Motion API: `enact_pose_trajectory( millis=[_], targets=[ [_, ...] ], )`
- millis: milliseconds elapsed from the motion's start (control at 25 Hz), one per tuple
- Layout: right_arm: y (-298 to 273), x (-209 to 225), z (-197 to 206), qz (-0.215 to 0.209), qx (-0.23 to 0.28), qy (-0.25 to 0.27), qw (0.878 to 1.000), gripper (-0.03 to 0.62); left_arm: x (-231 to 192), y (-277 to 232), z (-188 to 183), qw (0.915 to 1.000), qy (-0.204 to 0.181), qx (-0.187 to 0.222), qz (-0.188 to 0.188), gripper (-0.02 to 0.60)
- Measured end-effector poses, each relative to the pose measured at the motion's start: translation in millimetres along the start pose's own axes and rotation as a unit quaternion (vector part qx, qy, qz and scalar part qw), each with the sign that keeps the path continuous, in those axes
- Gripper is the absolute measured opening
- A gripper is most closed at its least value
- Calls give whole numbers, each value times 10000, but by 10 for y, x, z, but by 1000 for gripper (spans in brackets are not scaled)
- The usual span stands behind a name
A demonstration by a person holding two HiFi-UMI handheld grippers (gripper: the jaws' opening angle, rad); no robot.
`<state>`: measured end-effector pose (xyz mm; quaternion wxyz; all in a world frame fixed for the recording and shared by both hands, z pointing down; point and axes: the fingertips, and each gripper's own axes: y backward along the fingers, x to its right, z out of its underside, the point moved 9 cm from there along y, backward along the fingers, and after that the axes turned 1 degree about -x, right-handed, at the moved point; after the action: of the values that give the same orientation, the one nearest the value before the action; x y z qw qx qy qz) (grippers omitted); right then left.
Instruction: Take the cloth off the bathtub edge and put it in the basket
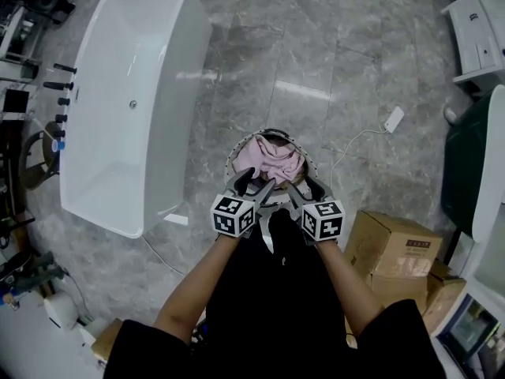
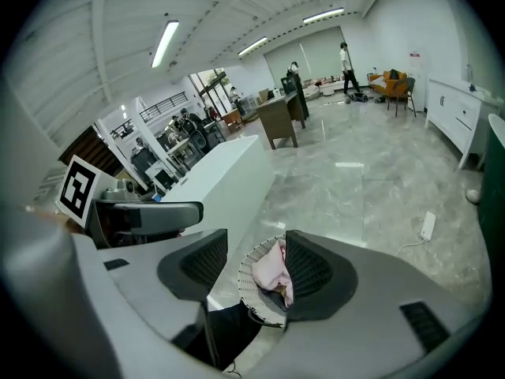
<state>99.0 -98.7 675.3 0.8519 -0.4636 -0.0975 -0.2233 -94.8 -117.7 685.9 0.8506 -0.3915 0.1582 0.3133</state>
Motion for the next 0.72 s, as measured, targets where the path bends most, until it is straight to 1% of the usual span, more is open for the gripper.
enact_pose_trajectory(
  millis=[160,320,480,640,720],
  targets=[
    [434,-119,-258,-182,439,69,9988,224,433,248,-234,9988,-344,356,55,282],
    [924,-210,-552,-282,871,301,9953,224,890,468,-536,9943,-728,767,157,282],
    [1337,-214,-739,-226,1179,598,9910,224,1272,663,-836,9873,-915,1292,154,282],
    [1746,-194,-802,-58,1571,648,9854,225,1607,871,-1026,9790,-1016,1762,116,282],
    [1936,-239,-834,-25,1761,699,9819,225,1743,958,-1084,9739,-1271,1873,149,282]
  ],
)
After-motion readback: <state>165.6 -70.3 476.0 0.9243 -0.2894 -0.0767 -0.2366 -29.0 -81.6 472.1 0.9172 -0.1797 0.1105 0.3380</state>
